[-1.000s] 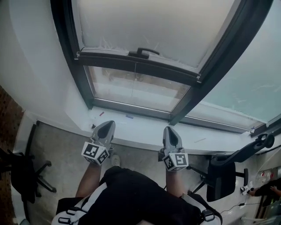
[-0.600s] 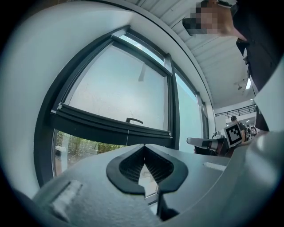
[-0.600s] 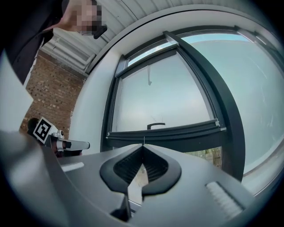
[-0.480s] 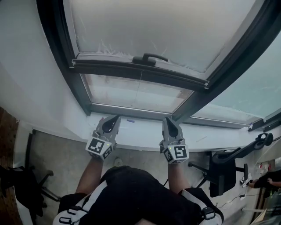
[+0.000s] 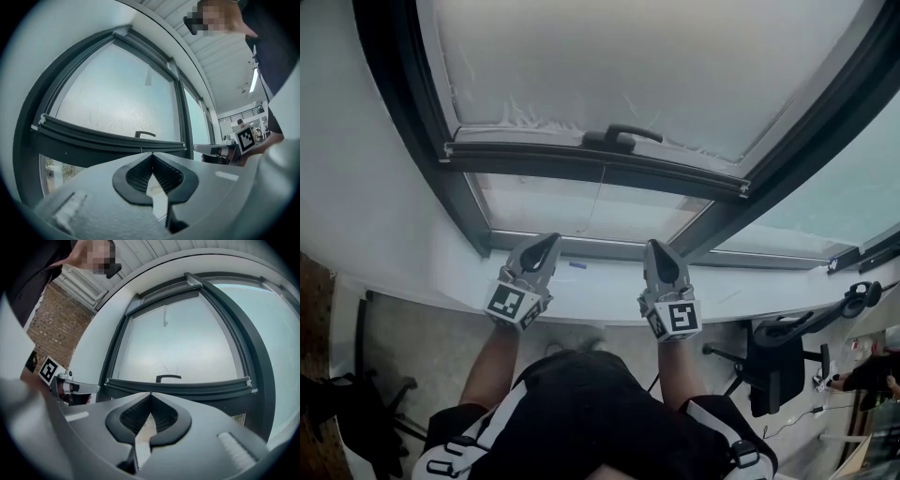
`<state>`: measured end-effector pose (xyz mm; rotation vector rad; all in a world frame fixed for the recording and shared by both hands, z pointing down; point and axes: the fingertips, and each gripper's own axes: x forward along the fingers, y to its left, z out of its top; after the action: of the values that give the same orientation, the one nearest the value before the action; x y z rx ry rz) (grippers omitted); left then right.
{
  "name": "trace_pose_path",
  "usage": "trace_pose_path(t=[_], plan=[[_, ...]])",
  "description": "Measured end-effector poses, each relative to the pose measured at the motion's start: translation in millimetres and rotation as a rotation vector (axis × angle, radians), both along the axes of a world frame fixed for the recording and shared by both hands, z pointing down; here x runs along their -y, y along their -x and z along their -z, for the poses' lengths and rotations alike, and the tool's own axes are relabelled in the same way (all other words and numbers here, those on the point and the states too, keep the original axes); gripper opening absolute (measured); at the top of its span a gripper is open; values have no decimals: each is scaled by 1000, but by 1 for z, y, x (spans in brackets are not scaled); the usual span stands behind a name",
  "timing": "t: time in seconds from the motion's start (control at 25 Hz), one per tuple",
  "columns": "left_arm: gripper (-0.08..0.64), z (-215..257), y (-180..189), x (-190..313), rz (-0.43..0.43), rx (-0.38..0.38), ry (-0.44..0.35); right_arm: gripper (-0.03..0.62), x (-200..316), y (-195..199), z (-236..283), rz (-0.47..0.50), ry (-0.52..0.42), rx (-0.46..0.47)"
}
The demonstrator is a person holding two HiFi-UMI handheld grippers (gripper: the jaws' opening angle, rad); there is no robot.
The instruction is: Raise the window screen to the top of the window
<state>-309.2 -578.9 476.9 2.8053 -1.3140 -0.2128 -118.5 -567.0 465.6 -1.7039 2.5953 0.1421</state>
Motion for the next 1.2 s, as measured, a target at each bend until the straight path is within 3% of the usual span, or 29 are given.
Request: trace_pose_path(t=[0.12,0.24,0.32,0.52,0.6,0.64,0.76,1.0,1.2], plan=[[5,7,-6,13,-1,-27,3,5,9,-1,8,24,-24,11],[5,15,-18,25,1,-13,-16,5,22,-4,9,67,-22,-49],[5,18,-24,34,10,13,-25,61,33,-5,5,103,-19,-100],[5,26,-40,58,29,124,-58,72,55,-1,12,168,-44,-138],[8,27,-52,68,21,204,-82,75,62,0,17,193,-50,-145],[71,27,-58,73,14,243,-86,80,66,1,19,210,-54,-143],[147,21,-73,90,-12,341,-62,80,76,3,19,254,-56,-134],[164,10,-88,122,-9,724,-146,80,90,-3,17,280,-72,-216],[164,3,-90,142,15,950,-184,108,100,3,11,321,-51,-339]])
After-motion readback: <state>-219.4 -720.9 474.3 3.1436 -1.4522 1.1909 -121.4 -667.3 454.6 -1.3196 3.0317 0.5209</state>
